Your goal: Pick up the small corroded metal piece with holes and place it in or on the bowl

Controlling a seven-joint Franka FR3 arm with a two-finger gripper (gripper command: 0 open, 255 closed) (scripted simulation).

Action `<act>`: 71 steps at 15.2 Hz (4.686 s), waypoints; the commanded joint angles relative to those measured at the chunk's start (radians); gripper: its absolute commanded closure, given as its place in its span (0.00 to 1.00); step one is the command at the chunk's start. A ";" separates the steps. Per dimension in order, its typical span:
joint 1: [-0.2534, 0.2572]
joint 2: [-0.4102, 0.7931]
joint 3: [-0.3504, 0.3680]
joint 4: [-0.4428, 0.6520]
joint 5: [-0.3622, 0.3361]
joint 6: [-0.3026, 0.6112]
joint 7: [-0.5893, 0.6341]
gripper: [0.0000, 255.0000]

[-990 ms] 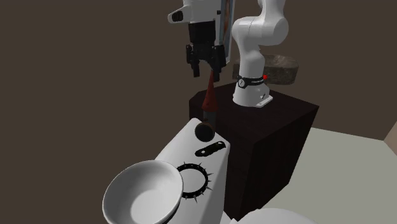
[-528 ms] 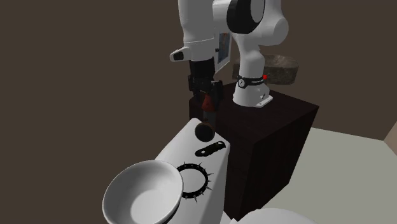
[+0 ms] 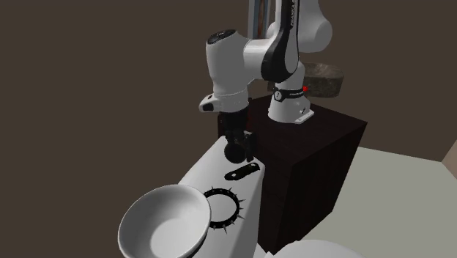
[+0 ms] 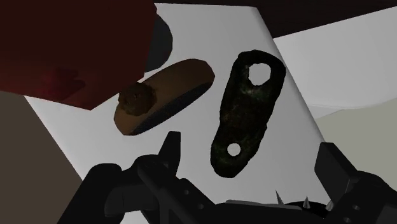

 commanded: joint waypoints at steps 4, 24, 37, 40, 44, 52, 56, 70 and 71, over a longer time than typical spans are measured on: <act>0.032 0.146 -0.028 0.038 -0.044 0.098 0.050 0.00; 0.059 0.243 -0.055 0.054 -0.066 0.179 0.064 1.00; 0.017 0.056 0.003 0.009 -0.012 0.039 0.041 1.00; 0.009 0.001 0.016 0.001 0.009 -0.008 0.031 1.00; 0.003 -0.072 0.027 -0.006 0.035 -0.073 0.018 1.00; 0.002 -0.210 0.033 -0.006 0.073 -0.209 0.000 1.00; 0.003 -0.274 0.031 0.000 0.084 -0.278 -0.004 1.00; 0.015 0.159 -0.001 0.586 -0.120 -0.437 0.140 1.00; 0.021 0.193 -0.005 0.638 -0.130 -0.456 0.146 1.00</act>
